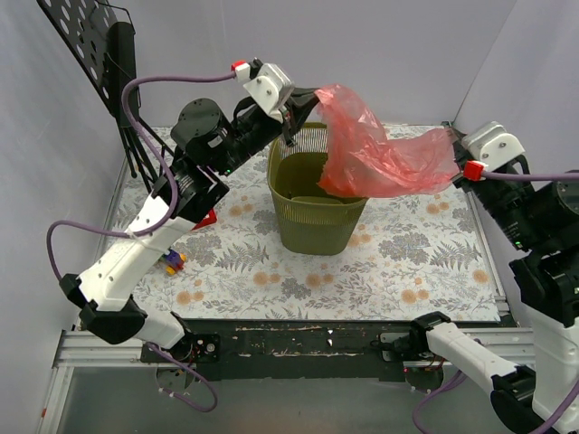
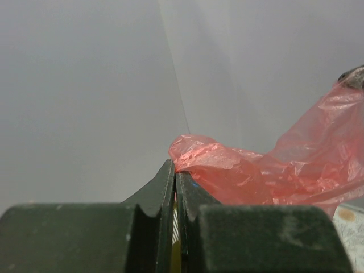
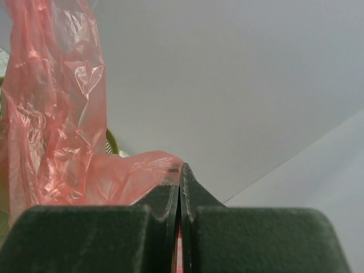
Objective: Put the trash bags into the trash bin
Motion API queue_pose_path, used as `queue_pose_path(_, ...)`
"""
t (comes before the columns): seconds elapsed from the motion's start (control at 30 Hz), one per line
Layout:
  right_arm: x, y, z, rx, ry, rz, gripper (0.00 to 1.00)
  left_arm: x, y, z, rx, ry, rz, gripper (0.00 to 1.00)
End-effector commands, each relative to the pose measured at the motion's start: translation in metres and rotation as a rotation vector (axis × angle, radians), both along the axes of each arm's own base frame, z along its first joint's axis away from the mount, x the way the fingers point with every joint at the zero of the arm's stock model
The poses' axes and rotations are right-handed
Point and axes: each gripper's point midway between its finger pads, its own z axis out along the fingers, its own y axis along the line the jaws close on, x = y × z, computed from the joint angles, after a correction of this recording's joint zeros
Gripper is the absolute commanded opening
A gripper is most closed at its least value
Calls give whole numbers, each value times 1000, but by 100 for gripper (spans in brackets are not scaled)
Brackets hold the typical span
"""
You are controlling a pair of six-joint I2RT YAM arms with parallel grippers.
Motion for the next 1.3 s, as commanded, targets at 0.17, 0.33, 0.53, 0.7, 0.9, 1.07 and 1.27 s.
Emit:
queue_pose_path(0.17,30,32,-39,48,147,99,1,14,66,-66,211,-58,310,0)
queue_pose_path(0.33,90,47,-59,55,211,39,1,50,94,-94,286,-69,499,0)
queue_pose_path(0.53,158,59,-76,93,324,-50,1,101,140,-124,360,16,660,0)
queue_pose_path(0.7,165,76,-54,156,330,25,1,105,151,-128,373,36,646,0)
queue_pose_path(0.9,144,89,-96,155,502,106,1,71,99,-170,438,136,279,0)
queue_pose_path(1.07,180,87,-102,149,480,56,1,126,102,-175,382,181,438,0)
queue_pose_path(1.27,255,54,-129,245,588,-43,1,203,140,-195,322,328,607,0)
